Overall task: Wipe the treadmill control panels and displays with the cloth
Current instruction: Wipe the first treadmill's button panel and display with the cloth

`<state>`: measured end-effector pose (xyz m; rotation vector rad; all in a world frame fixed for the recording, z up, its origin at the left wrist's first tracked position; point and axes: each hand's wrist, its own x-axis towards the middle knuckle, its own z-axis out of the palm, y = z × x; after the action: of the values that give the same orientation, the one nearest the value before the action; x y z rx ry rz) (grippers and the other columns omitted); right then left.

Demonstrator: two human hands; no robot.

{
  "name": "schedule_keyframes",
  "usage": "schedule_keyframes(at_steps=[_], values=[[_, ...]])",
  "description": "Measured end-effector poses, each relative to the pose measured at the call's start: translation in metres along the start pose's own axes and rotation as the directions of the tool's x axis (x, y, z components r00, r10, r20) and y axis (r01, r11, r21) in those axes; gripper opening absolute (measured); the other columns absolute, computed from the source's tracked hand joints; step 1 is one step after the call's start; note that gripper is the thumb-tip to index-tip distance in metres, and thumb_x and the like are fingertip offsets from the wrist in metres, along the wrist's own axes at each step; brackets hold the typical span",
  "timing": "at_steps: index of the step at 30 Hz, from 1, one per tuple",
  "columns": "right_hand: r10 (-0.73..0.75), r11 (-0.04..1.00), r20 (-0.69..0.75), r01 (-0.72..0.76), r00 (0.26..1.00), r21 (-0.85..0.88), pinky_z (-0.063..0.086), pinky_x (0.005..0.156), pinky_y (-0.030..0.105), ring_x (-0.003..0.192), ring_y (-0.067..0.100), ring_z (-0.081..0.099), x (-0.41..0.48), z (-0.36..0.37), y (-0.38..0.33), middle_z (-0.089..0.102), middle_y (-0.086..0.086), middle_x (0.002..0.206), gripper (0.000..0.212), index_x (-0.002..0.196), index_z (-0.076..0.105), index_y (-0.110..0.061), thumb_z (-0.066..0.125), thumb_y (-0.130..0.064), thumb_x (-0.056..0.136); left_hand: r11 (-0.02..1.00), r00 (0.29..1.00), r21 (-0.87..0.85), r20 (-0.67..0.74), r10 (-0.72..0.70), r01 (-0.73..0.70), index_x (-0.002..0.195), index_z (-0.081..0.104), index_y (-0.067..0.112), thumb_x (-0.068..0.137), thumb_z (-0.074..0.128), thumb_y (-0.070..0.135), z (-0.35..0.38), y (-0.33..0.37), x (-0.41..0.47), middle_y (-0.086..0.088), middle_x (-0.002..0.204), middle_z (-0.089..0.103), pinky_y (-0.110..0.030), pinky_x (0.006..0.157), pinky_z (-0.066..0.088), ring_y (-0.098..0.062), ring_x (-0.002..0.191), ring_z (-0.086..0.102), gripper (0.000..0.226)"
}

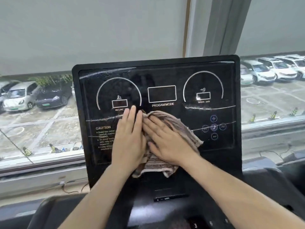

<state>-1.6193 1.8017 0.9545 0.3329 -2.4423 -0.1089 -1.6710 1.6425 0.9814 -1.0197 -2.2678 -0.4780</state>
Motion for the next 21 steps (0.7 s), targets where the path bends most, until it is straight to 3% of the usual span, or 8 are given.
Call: schedule_keyframes(at_steps=[5,6,8,9,11,15,18,21], values=[[0.334,0.934,-0.111,-0.344,0.936,-0.096,-0.009,0.117,0.03,0.148,0.017,0.007,0.044,-0.067,0.109,0.014,0.002,0.162,0.062,0.155,0.016,-0.017,0.035,-0.039,0.099,0.996,0.996,0.045,-0.04,-0.081,0.083,0.137,0.049,0.004,0.084,0.056,0.014,0.009,0.026,0.001,-0.022,0.147,0.036,-0.051,0.109,0.032,-0.04,0.131,0.036,0.054],[0.383,0.912,-0.131,-0.397,0.914,-0.103,-0.007,0.116,0.031,0.148,0.021,0.012,0.061,-0.08,0.127,0.018,0.005,0.161,0.061,0.154,0.018,-0.016,0.032,-0.041,0.1,0.995,0.995,0.042,-0.046,-0.09,0.092,0.136,0.05,0.006,0.084,0.056,0.016,0.009,0.032,0.006,-0.021,0.147,0.036,-0.051,0.108,0.033,-0.04,0.129,0.038,0.053],[0.474,0.859,-0.167,-0.496,0.865,-0.129,0.023,0.112,0.043,0.132,0.033,0.04,0.093,-0.098,0.149,0.048,0.017,0.14,0.057,0.138,0.047,-0.01,0.026,-0.047,0.1,0.998,0.996,0.02,-0.062,-0.066,0.067,0.135,0.052,0.009,0.086,0.055,0.017,0.01,0.045,0.019,-0.02,0.145,0.039,-0.05,0.105,0.036,-0.039,0.125,0.041,0.05],[0.505,0.831,-0.172,-0.531,0.846,-0.167,0.036,0.096,0.043,0.112,0.035,0.054,0.106,-0.108,0.157,0.061,0.019,0.116,0.06,0.115,0.062,-0.007,0.023,-0.049,0.099,0.999,0.996,0.007,-0.073,-0.044,0.044,0.133,0.054,0.01,0.086,0.054,0.017,0.011,0.053,0.029,-0.019,0.142,0.041,-0.049,0.102,0.038,-0.038,0.122,0.044,0.048],[0.581,0.793,-0.054,-0.579,0.812,-0.187,0.039,0.074,0.037,0.085,0.032,0.058,0.128,-0.123,0.169,0.062,0.013,0.088,0.063,0.087,0.064,-0.007,0.021,-0.052,0.098,0.999,0.996,-0.037,-0.093,-0.008,0.005,0.127,0.059,0.011,0.086,0.055,0.017,0.015,0.07,0.047,-0.016,0.132,0.049,-0.045,0.093,0.044,-0.033,0.111,0.047,0.042],[0.597,0.801,0.254,-0.585,0.761,-0.129,0.041,0.078,0.038,0.097,0.031,0.056,0.147,-0.14,0.186,0.062,0.013,0.108,0.055,0.104,0.061,-0.011,0.024,-0.051,0.095,0.994,0.982,-0.104,-0.187,0.009,-0.029,0.121,0.062,0.01,0.085,0.06,0.016,0.016,0.105,0.074,-0.013,0.113,0.053,-0.039,0.082,0.045,-0.027,0.094,0.045,0.036],[0.477,0.859,-0.076,-0.482,0.876,-0.172,0.036,0.077,0.037,0.096,0.028,0.056,0.11,-0.119,0.172,0.065,0.004,0.098,0.048,0.094,0.063,-0.017,0.024,-0.044,0.1,0.992,0.954,-0.109,-0.299,0.026,-0.061,0.128,0.057,0.008,0.087,0.057,0.016,0.004,0.123,0.106,-0.017,0.125,0.051,-0.04,0.093,0.04,-0.031,0.105,0.046,0.041],[0.48,0.852,-0.182,-0.506,0.858,-0.138,0.016,0.112,0.045,0.142,0.021,0.023,0.05,-0.097,0.162,0.034,-0.001,0.152,0.052,0.146,0.033,-0.026,0.027,-0.043,0.097,0.99,0.951,-0.073,-0.294,0.091,-0.118,0.129,0.058,0.008,0.091,0.05,0.019,0.002,0.137,0.143,-0.017,0.133,0.052,-0.042,0.098,0.04,-0.034,0.116,0.048,0.04]])
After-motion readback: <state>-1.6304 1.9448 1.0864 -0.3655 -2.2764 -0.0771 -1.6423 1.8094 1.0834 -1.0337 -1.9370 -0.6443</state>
